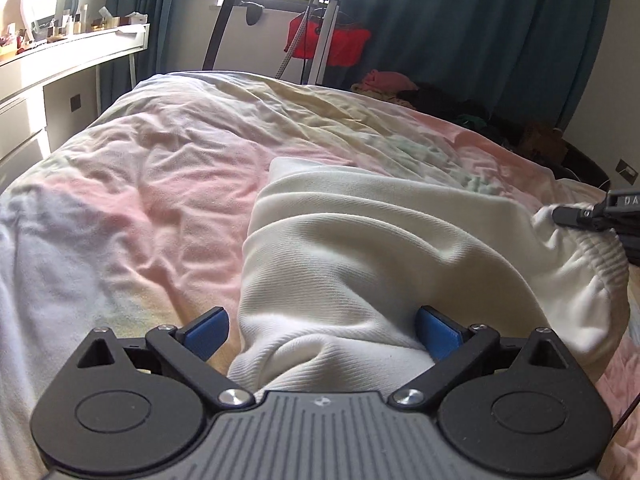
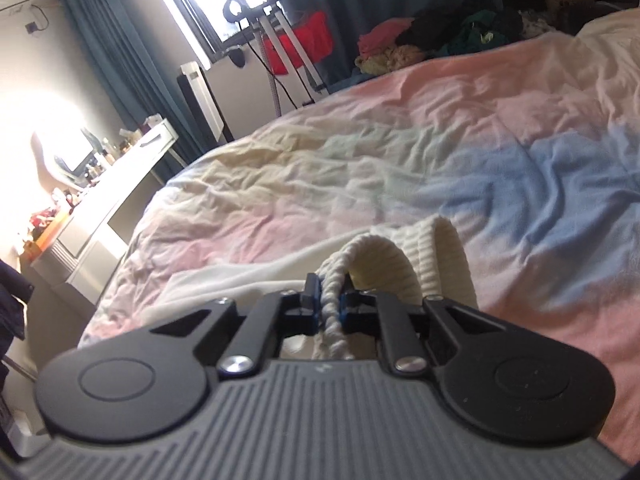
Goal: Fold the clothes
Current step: 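Grasp the ribbed cuffs with the right gripper and lift them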
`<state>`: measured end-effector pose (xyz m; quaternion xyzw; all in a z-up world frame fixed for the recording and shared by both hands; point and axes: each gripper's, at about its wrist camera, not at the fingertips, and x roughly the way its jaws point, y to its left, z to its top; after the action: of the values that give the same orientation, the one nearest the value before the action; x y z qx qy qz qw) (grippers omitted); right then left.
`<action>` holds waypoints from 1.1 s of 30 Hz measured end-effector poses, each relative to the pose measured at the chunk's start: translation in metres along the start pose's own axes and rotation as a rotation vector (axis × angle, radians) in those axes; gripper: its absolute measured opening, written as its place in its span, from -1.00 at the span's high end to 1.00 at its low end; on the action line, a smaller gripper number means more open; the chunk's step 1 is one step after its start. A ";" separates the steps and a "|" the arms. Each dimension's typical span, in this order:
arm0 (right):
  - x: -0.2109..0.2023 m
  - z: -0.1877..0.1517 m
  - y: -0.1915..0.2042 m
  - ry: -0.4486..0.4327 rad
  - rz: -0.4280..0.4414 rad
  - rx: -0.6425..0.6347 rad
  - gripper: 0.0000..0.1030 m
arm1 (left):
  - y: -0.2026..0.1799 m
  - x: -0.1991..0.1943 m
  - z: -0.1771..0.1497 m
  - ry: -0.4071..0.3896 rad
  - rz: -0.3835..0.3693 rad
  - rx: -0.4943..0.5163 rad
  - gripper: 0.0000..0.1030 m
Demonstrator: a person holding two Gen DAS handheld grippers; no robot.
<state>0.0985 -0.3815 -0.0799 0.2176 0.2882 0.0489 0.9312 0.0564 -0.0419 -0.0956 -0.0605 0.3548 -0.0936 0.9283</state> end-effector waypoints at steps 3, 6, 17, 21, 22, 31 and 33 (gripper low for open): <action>-0.016 0.018 0.003 -0.111 0.004 0.023 0.78 | -0.007 -0.008 -0.002 -0.024 0.014 0.045 -0.95; -0.012 0.031 0.001 -0.136 -0.019 0.003 0.78 | -0.011 -0.010 -0.004 -0.019 0.012 0.053 -0.95; 0.043 -0.004 -0.049 0.019 -0.127 0.060 0.71 | -0.005 0.005 -0.005 0.036 -0.019 0.002 -0.97; 0.021 -0.004 -0.046 0.006 -0.130 0.072 0.38 | -0.002 0.004 -0.004 0.045 -0.034 -0.022 -0.97; 0.012 -0.004 -0.045 -0.001 -0.130 0.072 0.09 | -0.001 0.004 -0.004 0.048 -0.039 -0.031 -0.96; -0.050 -0.030 -0.053 0.057 -0.128 0.159 -0.76 | 0.002 0.001 -0.004 0.061 -0.050 -0.059 -0.95; -0.046 -0.040 -0.059 0.142 -0.179 0.180 -0.76 | 0.003 0.001 -0.003 0.065 -0.052 -0.064 -0.95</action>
<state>0.0362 -0.4300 -0.1114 0.2697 0.3750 -0.0450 0.8858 0.0554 -0.0392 -0.0993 -0.0964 0.3860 -0.1080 0.9111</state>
